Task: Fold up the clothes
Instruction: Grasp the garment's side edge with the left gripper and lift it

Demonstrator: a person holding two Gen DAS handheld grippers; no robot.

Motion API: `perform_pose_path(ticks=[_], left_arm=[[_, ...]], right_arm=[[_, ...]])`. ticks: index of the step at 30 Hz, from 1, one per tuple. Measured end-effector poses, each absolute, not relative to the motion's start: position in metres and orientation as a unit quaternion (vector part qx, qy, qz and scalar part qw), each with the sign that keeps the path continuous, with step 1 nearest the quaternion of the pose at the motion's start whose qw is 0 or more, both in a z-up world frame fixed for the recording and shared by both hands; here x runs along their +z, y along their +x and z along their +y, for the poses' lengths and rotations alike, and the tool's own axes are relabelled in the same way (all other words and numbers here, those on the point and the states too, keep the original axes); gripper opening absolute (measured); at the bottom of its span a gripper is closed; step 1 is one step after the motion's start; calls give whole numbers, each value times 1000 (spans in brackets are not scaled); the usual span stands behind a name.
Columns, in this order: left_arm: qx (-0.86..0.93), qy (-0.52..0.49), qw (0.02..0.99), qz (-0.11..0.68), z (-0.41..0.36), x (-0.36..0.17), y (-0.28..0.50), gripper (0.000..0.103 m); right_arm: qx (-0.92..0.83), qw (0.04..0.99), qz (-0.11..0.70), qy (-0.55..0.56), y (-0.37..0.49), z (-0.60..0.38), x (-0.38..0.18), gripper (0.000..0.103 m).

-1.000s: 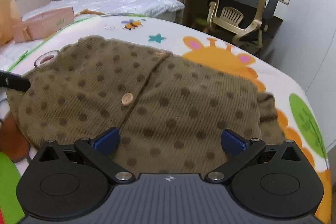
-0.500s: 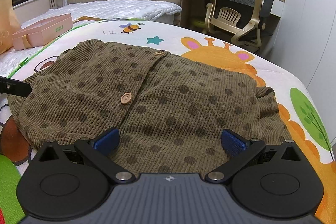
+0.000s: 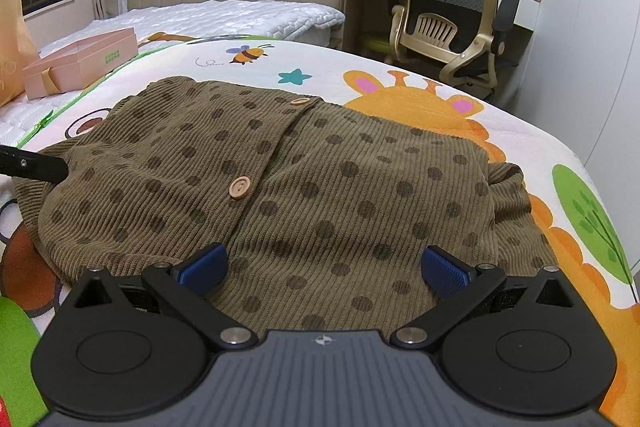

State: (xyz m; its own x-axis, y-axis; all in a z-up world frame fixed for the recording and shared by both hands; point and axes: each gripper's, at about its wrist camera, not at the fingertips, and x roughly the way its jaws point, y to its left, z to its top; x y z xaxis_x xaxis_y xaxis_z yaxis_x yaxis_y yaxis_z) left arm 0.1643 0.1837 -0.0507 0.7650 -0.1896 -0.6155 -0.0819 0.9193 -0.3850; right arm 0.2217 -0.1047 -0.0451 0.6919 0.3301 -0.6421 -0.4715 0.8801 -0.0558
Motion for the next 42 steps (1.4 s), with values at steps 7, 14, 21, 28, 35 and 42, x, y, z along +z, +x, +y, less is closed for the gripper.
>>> perform_pose_path(ticks=[7, 14, 21, 28, 35, 42], left_arm=[[-28, -248, 913, 323, 195, -45, 161, 27], [-5, -299, 906, 301, 221, -33, 145, 37], [18, -237, 911, 337, 199, -49, 147, 62], [12, -208, 915, 344, 186, -50, 155, 23], [-11, -229, 918, 324, 191, -40, 152, 14], [-47, -252, 918, 302, 195, -19, 168, 14]], right_arm=[[217, 914, 324, -110, 220, -102, -45, 103], [215, 915, 323, -112, 220, -102, -46, 103], [209, 917, 318, -118, 217, -100, -46, 103], [177, 934, 268, -157, 198, -93, -38, 103], [283, 916, 209, -191, 153, -53, -5, 103], [355, 867, 192, -293, 131, 46, -30, 103]])
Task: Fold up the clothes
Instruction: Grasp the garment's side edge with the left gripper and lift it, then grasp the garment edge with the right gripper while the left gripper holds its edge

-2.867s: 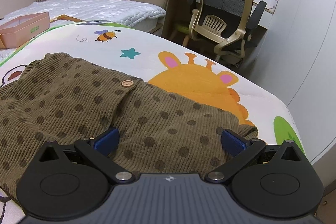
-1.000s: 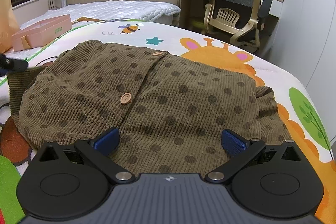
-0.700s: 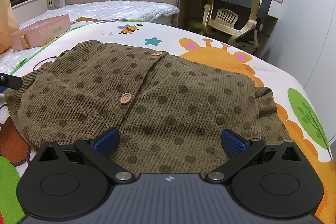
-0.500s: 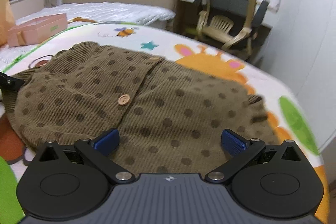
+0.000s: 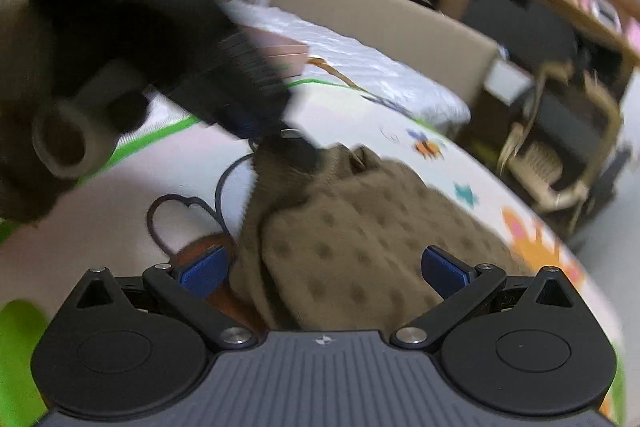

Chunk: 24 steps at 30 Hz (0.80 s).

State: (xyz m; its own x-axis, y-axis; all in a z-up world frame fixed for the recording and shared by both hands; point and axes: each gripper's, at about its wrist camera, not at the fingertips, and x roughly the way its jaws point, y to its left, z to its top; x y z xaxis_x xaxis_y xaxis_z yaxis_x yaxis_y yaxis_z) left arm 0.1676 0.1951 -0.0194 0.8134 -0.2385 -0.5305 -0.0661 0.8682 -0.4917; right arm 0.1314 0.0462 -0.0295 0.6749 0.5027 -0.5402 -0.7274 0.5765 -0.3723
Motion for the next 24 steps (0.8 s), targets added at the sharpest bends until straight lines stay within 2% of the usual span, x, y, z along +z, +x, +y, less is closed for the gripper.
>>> perform_pose_path(ticks=[2, 4, 5, 6, 7, 8, 9, 11, 13, 15, 17, 21, 24], left_arm=[[-52, -252, 918, 301, 196, -18, 174, 14], [-59, -251, 918, 300, 196, -17, 179, 14], [-62, -253, 918, 299, 197, -16, 181, 14], [-64, -257, 917, 298, 198, -16, 181, 14], [-63, -262, 917, 294, 201, -14, 181, 16], [-59, -272, 917, 284, 208, -11, 178, 24], [-54, -284, 917, 274, 218, -9, 175, 41], [-43, -307, 915, 258, 239, -5, 172, 63], [-40, -331, 905, 266, 253, -8, 174, 68], [-49, -358, 889, 282, 262, -16, 180, 79], [-85, -393, 862, 310, 260, -32, 190, 85], [-117, -423, 829, 347, 244, -56, 217, 89], [-109, -424, 825, 358, 235, -64, 243, 85]], right_arm=[[352, 860, 188, -318, 138, 70, -38, 102], [347, 856, 192, -333, 149, 86, -47, 92], [344, 857, 194, -330, 155, 87, -50, 90], [341, 863, 197, -316, 161, 86, -49, 81], [331, 870, 210, -300, 169, 83, -46, 76], [328, 877, 227, -267, 178, 75, -42, 74], [326, 883, 245, -231, 186, 66, -38, 72], [321, 891, 274, -164, 199, 46, -33, 68], [320, 894, 295, -108, 209, 29, -29, 65], [323, 890, 316, -56, 218, 15, -27, 65], [327, 886, 327, -27, 223, 6, -27, 65], [334, 890, 303, -68, 209, 11, -30, 65], [337, 892, 269, -134, 193, 26, -32, 65]])
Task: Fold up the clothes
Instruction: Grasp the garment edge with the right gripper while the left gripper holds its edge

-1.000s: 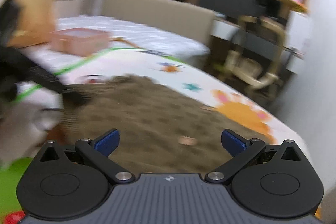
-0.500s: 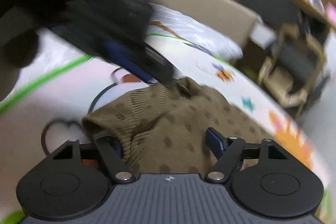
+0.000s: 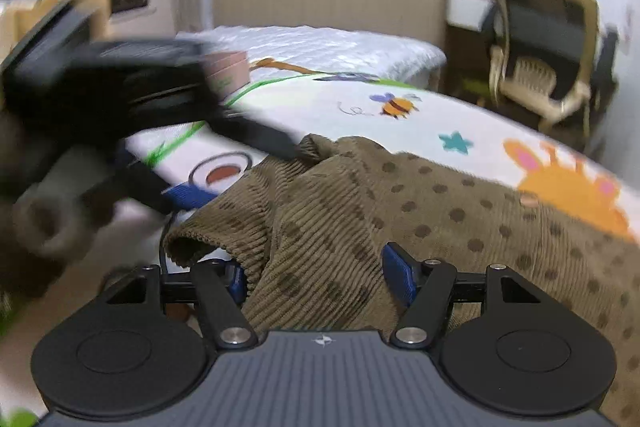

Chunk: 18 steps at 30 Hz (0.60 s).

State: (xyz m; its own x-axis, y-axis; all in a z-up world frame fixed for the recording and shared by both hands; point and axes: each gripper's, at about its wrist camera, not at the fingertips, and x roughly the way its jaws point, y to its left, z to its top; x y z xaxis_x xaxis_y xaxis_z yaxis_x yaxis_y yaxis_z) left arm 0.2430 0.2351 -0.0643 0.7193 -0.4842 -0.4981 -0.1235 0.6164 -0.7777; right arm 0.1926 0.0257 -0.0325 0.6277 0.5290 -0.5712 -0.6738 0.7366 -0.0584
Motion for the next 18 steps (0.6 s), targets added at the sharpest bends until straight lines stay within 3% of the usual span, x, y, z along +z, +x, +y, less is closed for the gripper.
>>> perform_pose_path(ticks=[1, 2, 3, 6, 7, 8, 11, 18], left_arm=[[-107, -422, 825, 361, 232, -65, 251, 82], [-105, -417, 827, 363, 228, -66, 258, 69], [-104, -412, 828, 366, 223, -65, 266, 49], [-112, -397, 835, 365, 210, -56, 275, 28], [-116, -391, 839, 360, 207, -49, 274, 26], [-120, -385, 843, 355, 203, -42, 273, 25], [-130, -366, 855, 344, 189, -16, 270, 23], [-215, -284, 877, 322, 88, 54, 288, 24]], right_arm=[[338, 892, 257, -157, 187, 31, -33, 67], [340, 891, 245, -176, 182, 35, -33, 70], [343, 889, 233, -195, 176, 40, -33, 74], [337, 886, 201, -248, 164, 54, -41, 71], [332, 886, 195, -258, 163, 55, -43, 65], [329, 887, 189, -264, 162, 56, -45, 52], [334, 897, 178, -228, 164, 37, -34, 39], [289, 942, 135, -107, 167, -68, 19, 34]])
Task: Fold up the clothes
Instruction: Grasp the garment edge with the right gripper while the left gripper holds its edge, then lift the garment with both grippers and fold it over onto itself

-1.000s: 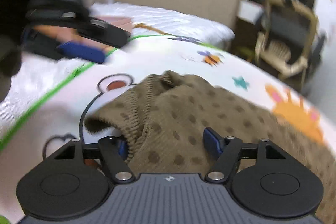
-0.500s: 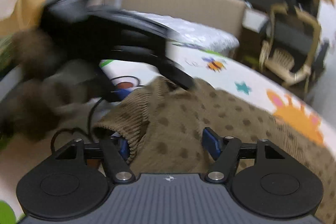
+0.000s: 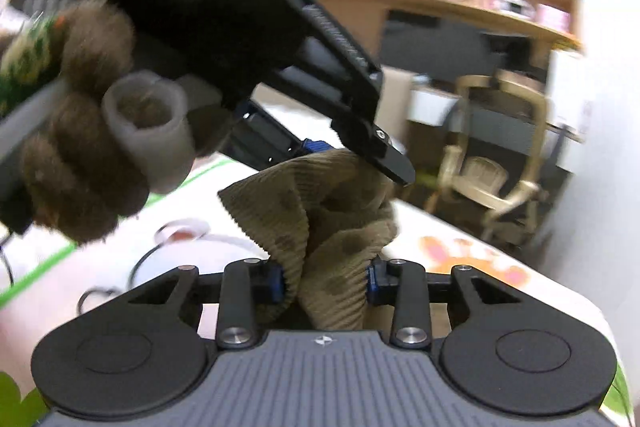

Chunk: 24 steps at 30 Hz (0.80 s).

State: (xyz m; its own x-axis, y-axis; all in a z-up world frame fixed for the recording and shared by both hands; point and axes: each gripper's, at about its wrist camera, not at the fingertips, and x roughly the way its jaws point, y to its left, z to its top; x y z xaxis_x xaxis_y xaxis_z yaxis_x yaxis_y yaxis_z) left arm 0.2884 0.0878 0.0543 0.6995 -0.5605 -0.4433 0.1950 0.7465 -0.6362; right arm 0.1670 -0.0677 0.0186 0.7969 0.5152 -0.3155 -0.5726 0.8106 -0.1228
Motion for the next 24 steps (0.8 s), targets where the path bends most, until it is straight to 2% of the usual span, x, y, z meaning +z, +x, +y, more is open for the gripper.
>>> perform_pose_path(ticks=[4, 7, 9, 12, 17, 19, 20, 21, 24], left_arm=[[-271, -246, 867, 338, 11, 64, 315, 26], [-299, -244, 856, 344, -21, 68, 326, 36], [-308, -235, 858, 337, -25, 74, 321, 55], [-280, -210, 880, 322, -8, 78, 304, 69], [-181, -206, 892, 360, 42, 35, 290, 69], [-166, -225, 882, 381, 54, 13, 292, 68], [-164, -235, 876, 387, 57, 4, 292, 66], [-166, -244, 872, 391, 58, -4, 293, 65], [-179, -263, 868, 382, 57, -18, 298, 65]], right_arm=[[227, 961, 141, -64, 173, -136, 19, 34], [171, 964, 199, -48, 191, -177, -2, 34], [145, 957, 252, -18, 203, -203, -20, 34], [145, 942, 299, 46, 211, -235, -41, 34], [172, 940, 274, 105, 216, -259, -33, 36], [184, 945, 243, 119, 224, -262, -19, 53], [188, 947, 228, 123, 225, -263, -12, 69], [192, 949, 214, 127, 226, -264, -6, 79], [219, 949, 190, 123, 239, -263, 7, 87]])
